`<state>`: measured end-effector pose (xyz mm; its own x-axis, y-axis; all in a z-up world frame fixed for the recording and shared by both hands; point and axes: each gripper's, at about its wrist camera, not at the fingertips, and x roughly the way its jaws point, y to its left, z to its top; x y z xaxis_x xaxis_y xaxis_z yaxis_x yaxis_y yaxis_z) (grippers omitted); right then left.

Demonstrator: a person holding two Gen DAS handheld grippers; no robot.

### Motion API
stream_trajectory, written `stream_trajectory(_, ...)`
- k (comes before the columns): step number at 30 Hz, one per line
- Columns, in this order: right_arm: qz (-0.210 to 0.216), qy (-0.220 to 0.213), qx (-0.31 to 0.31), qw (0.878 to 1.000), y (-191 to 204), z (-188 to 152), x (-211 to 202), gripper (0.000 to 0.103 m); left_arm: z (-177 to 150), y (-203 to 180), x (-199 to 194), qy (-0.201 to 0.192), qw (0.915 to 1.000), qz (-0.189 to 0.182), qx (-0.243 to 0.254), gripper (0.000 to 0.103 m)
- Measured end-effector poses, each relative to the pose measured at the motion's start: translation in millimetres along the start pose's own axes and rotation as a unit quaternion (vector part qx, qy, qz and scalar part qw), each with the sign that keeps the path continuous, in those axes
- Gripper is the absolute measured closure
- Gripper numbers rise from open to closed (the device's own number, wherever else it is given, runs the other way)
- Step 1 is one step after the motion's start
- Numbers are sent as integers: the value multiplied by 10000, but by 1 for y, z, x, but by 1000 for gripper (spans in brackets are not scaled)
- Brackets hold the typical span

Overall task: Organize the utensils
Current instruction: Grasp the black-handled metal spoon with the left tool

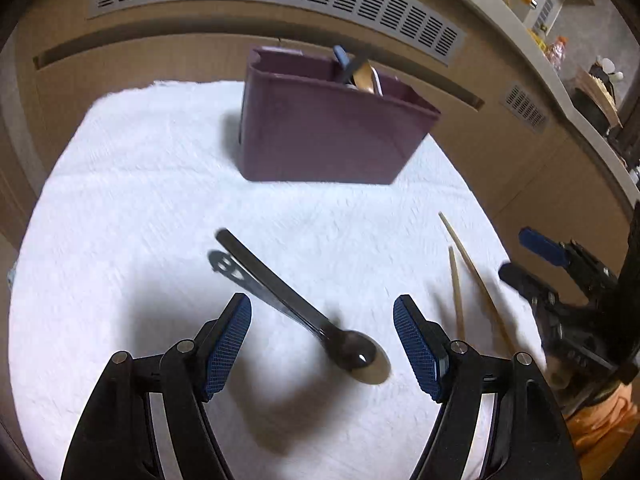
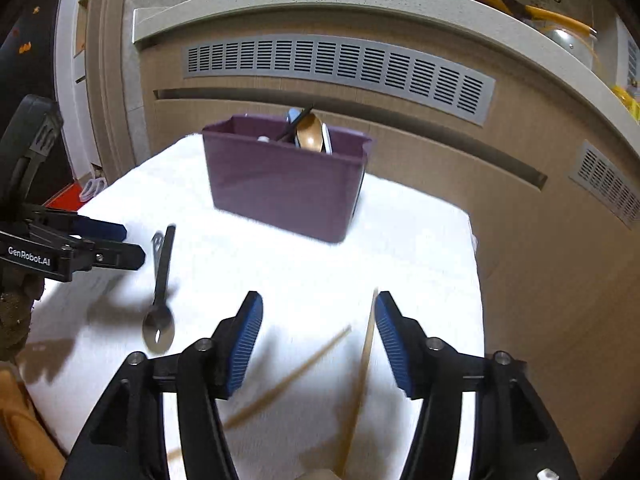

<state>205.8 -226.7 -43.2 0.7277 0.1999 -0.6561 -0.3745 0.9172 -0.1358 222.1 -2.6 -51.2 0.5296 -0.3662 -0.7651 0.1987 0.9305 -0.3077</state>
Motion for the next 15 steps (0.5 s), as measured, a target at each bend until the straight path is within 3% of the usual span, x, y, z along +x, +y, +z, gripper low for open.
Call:
stream_trajectory(5,-173,94,172,9997,-5,-20,-1,41,8,-1,17,310,9990,81,-321,31)
stream_trajectory(7,-359,96,174,9992,-7,-27,1,41,6,-1,26,521,9979,56,-384,40)
stream_trajectory(10,-482,87,129,9987,-6,-35,4,41,-1,-10,37,787,9966,-68,-249,51)
stream_trajectory(15,-355,152,269,9989,-12,-43,9,41,2,-26,48,818,9966,17,-48,51)
